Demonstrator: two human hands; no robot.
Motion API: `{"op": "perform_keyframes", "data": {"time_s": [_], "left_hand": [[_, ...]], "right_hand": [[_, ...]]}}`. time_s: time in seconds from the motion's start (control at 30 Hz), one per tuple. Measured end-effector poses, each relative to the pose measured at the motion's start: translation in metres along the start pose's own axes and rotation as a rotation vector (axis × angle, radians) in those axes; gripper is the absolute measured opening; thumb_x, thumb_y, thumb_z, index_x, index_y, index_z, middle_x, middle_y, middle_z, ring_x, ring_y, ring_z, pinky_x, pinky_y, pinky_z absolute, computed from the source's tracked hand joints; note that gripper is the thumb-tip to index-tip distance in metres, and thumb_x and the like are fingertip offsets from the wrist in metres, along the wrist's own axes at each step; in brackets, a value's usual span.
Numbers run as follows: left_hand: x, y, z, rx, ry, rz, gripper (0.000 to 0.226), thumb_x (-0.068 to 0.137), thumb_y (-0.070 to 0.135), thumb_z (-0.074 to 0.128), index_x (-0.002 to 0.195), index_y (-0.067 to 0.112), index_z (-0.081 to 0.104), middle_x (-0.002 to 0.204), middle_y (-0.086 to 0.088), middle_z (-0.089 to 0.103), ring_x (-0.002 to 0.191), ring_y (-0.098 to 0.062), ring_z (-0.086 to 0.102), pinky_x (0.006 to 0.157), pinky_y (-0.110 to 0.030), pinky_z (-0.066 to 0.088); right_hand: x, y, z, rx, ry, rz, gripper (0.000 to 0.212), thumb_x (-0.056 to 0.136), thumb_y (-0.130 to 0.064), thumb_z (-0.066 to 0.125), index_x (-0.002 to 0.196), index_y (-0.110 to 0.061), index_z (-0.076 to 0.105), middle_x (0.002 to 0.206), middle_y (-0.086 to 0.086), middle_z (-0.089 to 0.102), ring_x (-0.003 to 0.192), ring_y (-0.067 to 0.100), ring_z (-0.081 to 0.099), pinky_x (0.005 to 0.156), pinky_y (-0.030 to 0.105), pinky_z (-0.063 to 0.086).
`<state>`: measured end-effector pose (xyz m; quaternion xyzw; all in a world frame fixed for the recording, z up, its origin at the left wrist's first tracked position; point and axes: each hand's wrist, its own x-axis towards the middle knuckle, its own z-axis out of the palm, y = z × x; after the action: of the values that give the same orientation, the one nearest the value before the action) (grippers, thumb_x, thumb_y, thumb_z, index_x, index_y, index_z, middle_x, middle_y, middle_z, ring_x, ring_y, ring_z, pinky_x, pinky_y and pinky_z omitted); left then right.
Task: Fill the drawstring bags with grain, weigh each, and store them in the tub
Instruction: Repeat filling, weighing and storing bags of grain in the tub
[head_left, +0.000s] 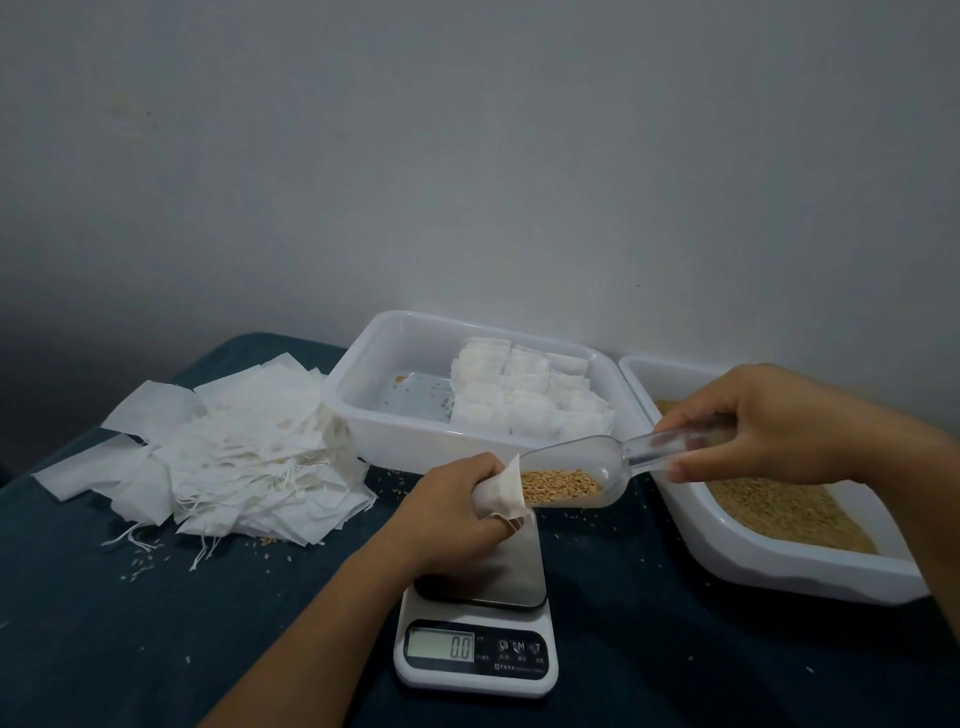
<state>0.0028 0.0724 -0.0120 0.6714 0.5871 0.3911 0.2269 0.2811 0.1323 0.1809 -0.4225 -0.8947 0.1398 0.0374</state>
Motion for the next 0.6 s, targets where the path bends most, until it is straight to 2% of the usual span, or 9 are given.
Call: {"op": "perform_keyframes", "data": {"time_s": [0.37,0.5,0.6], "left_hand": [[0.0002,0.0001,0.0006,-0.006,0.004,-0.006,0.023,0.087,0.034,0.077,0.105,0.028,0.065,0.101,0.01,0.071,0.092,-0.008,0.065,0.084,-0.036,0.056],[0.0011,-0.0012,0.0009,-0.029,0.004,-0.008,0.023,0.087,0.033,0.077,0.106,0.028,0.065,0.101,0.011,0.071,0.092,-0.006,0.066,0.082,-0.033,0.056],[0.0017,-0.0026,0.0015,-0.05,0.007,-0.011,0.022,0.086,0.034,0.077,0.104,0.03,0.065,0.099,0.012,0.071,0.089,-0.004,0.065,0.079,-0.028,0.055]], "right_hand": [[-0.0017,-0.0042,-0.0074,-0.022,-0.007,0.014,0.025,0.072,-0.058,0.086,0.095,-0.056,0.078,0.071,-0.024,0.07,0.063,-0.007,0.062,0.058,0.007,0.043],[-0.0022,-0.0043,-0.0078,-0.008,0.0,-0.001,0.03,0.069,-0.062,0.084,0.096,-0.065,0.072,0.072,-0.026,0.07,0.065,-0.007,0.062,0.058,0.006,0.042],[-0.003,-0.002,-0.0067,0.0,0.005,0.0,0.029,0.07,-0.06,0.085,0.096,-0.065,0.072,0.072,-0.025,0.07,0.065,-0.006,0.062,0.059,0.006,0.042]]}}
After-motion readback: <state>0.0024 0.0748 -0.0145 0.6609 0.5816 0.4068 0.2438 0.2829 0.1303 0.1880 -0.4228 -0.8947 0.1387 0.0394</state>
